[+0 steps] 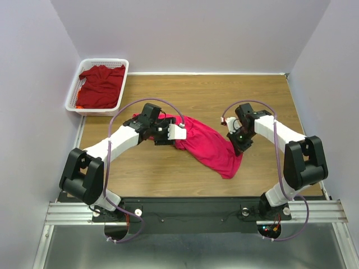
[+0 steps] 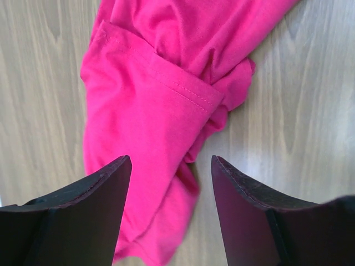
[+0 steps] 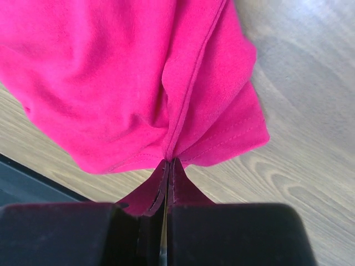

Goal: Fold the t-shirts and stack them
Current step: Flatten the tshirt out

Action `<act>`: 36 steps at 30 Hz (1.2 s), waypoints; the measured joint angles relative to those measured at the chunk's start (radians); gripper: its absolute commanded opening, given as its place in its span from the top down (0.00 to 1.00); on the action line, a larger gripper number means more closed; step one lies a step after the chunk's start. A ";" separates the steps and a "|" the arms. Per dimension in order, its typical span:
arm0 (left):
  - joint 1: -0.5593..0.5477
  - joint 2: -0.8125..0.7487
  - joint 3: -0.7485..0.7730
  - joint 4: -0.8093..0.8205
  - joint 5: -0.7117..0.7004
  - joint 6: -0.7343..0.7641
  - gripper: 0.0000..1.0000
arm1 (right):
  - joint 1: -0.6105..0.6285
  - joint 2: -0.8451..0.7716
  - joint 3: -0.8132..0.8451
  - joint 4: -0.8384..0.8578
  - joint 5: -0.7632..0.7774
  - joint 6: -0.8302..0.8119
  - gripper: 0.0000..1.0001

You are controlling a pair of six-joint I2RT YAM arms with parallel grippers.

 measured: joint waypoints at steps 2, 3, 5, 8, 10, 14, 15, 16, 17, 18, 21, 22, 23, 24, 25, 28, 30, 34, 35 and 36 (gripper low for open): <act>-0.008 0.000 -0.015 0.033 -0.008 0.056 0.30 | -0.005 0.000 0.010 -0.001 -0.005 0.000 0.99; -0.012 0.000 -0.022 0.045 -0.013 0.074 0.30 | -0.007 0.000 0.013 -0.001 -0.007 0.001 0.99; -0.026 0.000 -0.054 0.086 -0.022 0.121 0.30 | -0.013 0.001 0.018 -0.002 -0.011 0.001 0.99; -0.048 0.001 -0.108 0.127 -0.040 0.175 0.30 | -0.018 0.001 0.018 -0.003 -0.017 0.001 0.99; -0.062 0.002 -0.129 0.148 -0.050 0.203 0.30 | -0.021 0.001 0.018 -0.005 -0.018 0.001 1.00; -0.078 0.004 -0.148 0.188 -0.067 0.241 0.30 | -0.026 0.005 0.018 -0.008 -0.021 0.000 1.00; -0.082 0.004 -0.150 0.201 -0.070 0.245 0.30 | -0.028 0.007 0.018 -0.008 -0.022 0.001 0.99; -0.086 0.005 -0.151 0.218 -0.074 0.249 0.30 | -0.029 0.009 0.018 -0.008 -0.023 0.000 1.00; -0.089 0.006 -0.151 0.235 -0.077 0.252 0.30 | -0.031 0.013 0.018 -0.009 -0.023 0.000 0.99; -0.092 0.009 -0.152 0.251 -0.082 0.254 0.31 | -0.033 0.016 0.018 -0.009 -0.023 0.000 1.00; -0.101 0.022 -0.152 0.291 -0.090 0.261 0.33 | -0.037 0.018 0.018 -0.009 -0.026 0.000 0.99; -0.105 0.029 -0.158 0.312 -0.094 0.265 0.34 | -0.038 0.018 0.018 -0.010 -0.027 0.000 0.99; -0.106 0.032 -0.160 0.318 -0.094 0.267 0.34 | -0.040 0.018 0.018 -0.010 -0.027 0.000 0.99; -0.109 0.037 -0.165 0.327 -0.097 0.272 0.34 | -0.041 0.018 0.018 -0.010 -0.029 0.000 0.99; -0.112 0.043 -0.167 0.330 -0.098 0.276 0.34 | -0.043 0.019 0.018 -0.010 -0.029 0.000 0.99; -0.118 0.047 -0.174 0.337 -0.098 0.285 0.34 | -0.050 0.021 0.018 -0.010 -0.029 0.000 0.99; -0.119 0.047 -0.177 0.337 -0.098 0.292 0.34 | -0.055 0.021 0.018 -0.011 -0.029 -0.001 0.99; -0.119 0.047 -0.182 0.335 -0.098 0.319 0.34 | -0.061 0.021 0.018 -0.013 -0.029 -0.002 0.99; -0.119 0.047 -0.183 0.332 -0.098 0.325 0.34 | -0.063 0.021 0.018 -0.013 -0.029 -0.003 0.99; -0.119 0.047 -0.183 0.330 -0.098 0.328 0.34 | -0.063 0.022 0.018 -0.014 -0.029 -0.004 0.99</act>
